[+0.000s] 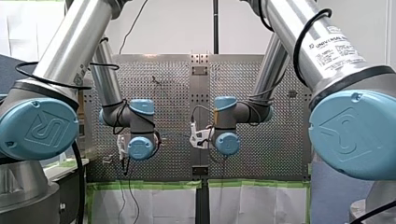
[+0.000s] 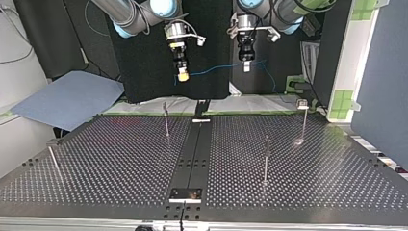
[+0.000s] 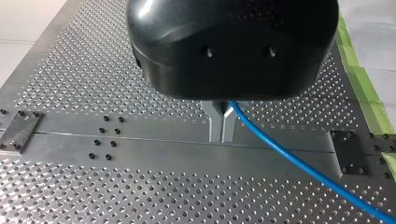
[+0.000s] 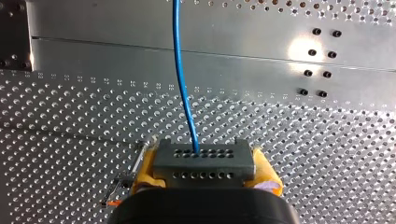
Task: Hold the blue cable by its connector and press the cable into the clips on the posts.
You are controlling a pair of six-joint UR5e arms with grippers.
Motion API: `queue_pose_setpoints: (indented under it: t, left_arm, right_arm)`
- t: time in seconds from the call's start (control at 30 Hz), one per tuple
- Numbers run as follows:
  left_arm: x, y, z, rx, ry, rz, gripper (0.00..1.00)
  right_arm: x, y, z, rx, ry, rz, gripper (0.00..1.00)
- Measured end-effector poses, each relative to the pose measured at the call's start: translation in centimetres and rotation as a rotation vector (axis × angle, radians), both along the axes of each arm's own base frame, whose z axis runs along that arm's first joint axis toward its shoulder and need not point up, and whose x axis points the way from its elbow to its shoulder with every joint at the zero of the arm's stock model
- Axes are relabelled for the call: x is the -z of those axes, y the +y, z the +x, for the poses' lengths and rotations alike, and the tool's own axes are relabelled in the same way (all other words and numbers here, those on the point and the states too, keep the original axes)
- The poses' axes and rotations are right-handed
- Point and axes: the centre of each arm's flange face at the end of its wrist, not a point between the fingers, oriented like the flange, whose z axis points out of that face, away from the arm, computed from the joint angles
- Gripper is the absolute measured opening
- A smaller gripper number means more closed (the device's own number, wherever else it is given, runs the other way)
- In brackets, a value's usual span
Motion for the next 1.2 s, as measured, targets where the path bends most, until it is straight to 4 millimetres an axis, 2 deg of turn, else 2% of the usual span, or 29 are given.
queue_pose_setpoints:
  t: [1.2]
  left_arm:
    - [0.01, 0.01, -0.01, 0.0, 0.001, 0.001, 0.0]
  right_arm:
    - [0.0, 0.0, 0.0, 0.0, 0.0, 0.0, 0.0]
